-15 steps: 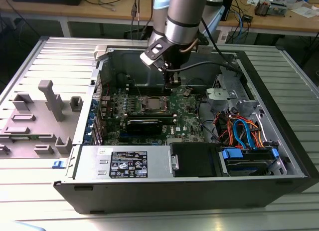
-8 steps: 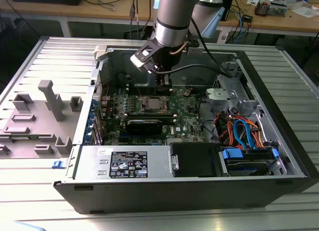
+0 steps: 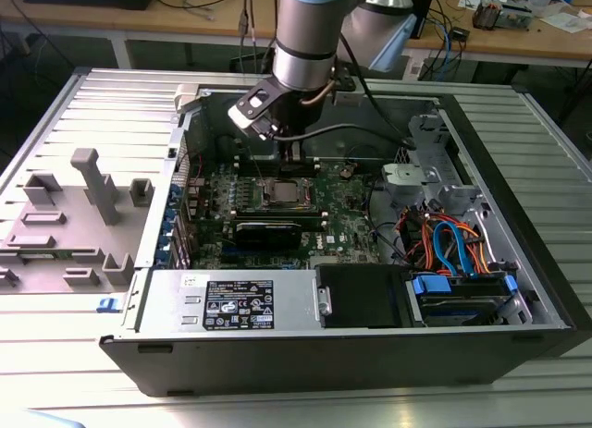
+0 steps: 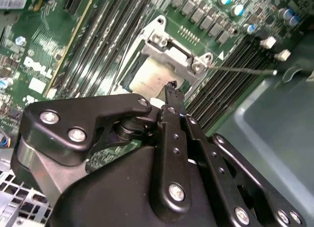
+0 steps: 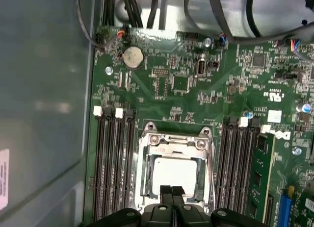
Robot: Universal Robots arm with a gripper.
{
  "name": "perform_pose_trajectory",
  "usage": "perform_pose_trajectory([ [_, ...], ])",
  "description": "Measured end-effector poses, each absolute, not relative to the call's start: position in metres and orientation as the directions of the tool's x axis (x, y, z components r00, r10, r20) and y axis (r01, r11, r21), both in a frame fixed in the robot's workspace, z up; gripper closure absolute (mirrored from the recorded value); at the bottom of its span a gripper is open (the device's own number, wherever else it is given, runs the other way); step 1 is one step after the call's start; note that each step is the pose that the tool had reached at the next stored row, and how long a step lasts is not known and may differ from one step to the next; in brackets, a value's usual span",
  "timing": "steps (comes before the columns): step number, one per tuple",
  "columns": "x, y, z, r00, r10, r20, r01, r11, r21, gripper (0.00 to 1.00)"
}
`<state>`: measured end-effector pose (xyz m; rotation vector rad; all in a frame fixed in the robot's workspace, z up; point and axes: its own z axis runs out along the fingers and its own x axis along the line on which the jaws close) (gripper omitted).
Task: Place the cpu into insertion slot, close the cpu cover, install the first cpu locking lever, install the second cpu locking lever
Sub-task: 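Close the cpu cover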
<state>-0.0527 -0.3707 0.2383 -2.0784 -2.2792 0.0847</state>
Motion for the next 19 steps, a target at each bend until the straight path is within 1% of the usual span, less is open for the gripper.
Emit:
perform_pose_trajectory([
  [16,-0.064,-0.373,0.206,-0.093,0.996,0.004,0.993,0.093,-0.079,0.89],
  [19,-0.064,-0.373,0.205,-0.093,0.996,0.004,0.993,0.093,-0.078,0.89],
])
